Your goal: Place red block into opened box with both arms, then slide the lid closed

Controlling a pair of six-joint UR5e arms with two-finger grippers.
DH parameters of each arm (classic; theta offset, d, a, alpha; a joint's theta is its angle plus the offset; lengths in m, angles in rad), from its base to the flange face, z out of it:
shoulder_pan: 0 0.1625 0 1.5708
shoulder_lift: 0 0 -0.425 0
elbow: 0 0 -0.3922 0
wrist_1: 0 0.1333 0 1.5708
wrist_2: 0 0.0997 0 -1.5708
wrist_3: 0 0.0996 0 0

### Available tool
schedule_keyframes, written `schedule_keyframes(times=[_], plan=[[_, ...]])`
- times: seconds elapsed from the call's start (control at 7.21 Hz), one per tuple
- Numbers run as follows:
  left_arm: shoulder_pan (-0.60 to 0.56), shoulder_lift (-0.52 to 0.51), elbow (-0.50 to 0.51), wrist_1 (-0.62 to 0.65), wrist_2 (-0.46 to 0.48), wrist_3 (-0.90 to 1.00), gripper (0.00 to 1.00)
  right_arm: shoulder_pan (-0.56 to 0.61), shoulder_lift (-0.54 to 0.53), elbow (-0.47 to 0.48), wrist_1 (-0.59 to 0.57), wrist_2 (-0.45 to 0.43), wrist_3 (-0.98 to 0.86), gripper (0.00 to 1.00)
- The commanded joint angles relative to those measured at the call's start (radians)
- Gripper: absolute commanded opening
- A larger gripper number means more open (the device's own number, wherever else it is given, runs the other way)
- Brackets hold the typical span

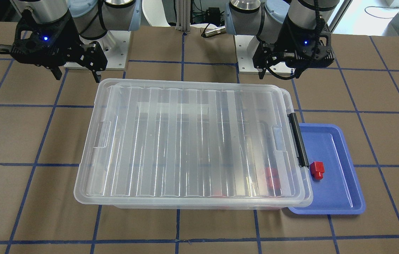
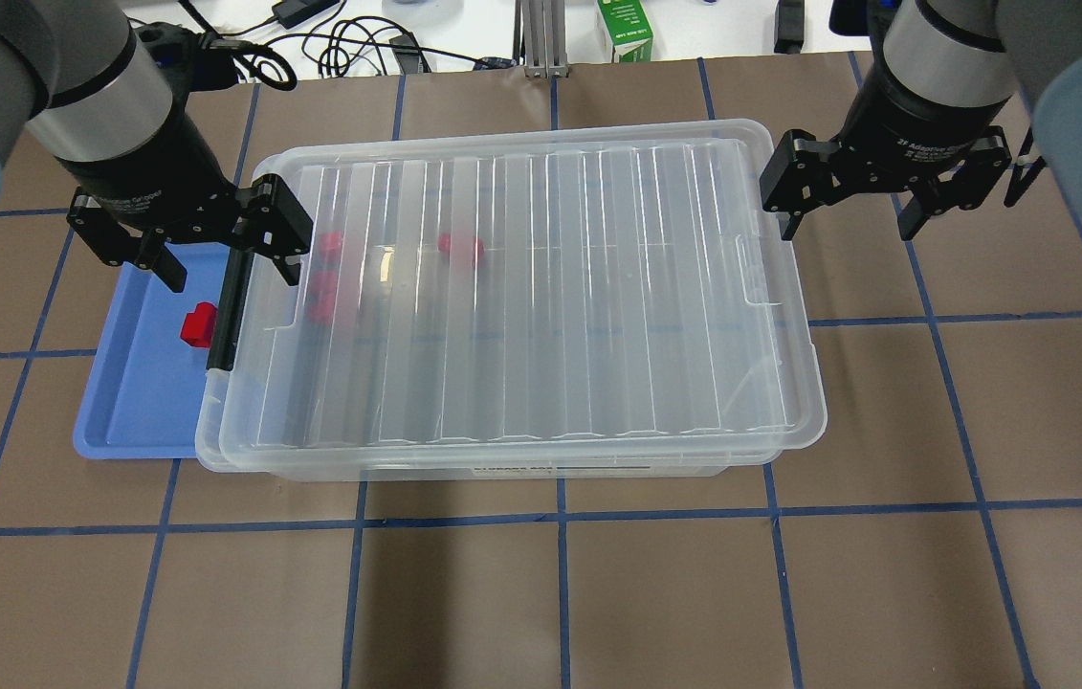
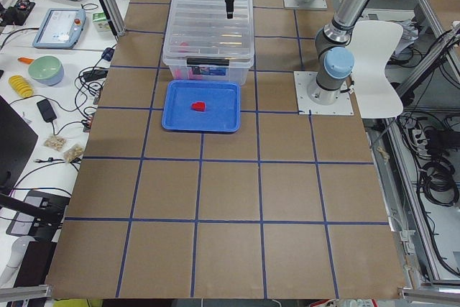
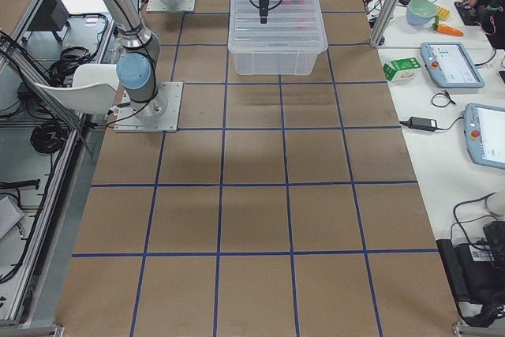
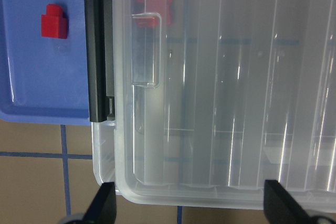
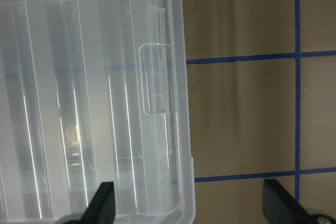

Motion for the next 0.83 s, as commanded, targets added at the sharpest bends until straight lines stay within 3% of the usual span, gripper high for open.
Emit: schedule_keyframes(times=[0.0, 0.69], plan=[[0.007, 0.013, 0.002, -0.024, 0.000, 0.002, 1.00, 0.000, -0.002, 0.001, 0.002, -0.001, 0.000, 1.00], [0.018, -0.011, -0.020, -0.010, 0.004, 0.002, 1.00, -0.006, 0.001, 0.001, -0.004, 0.002, -0.002, 1.00]])
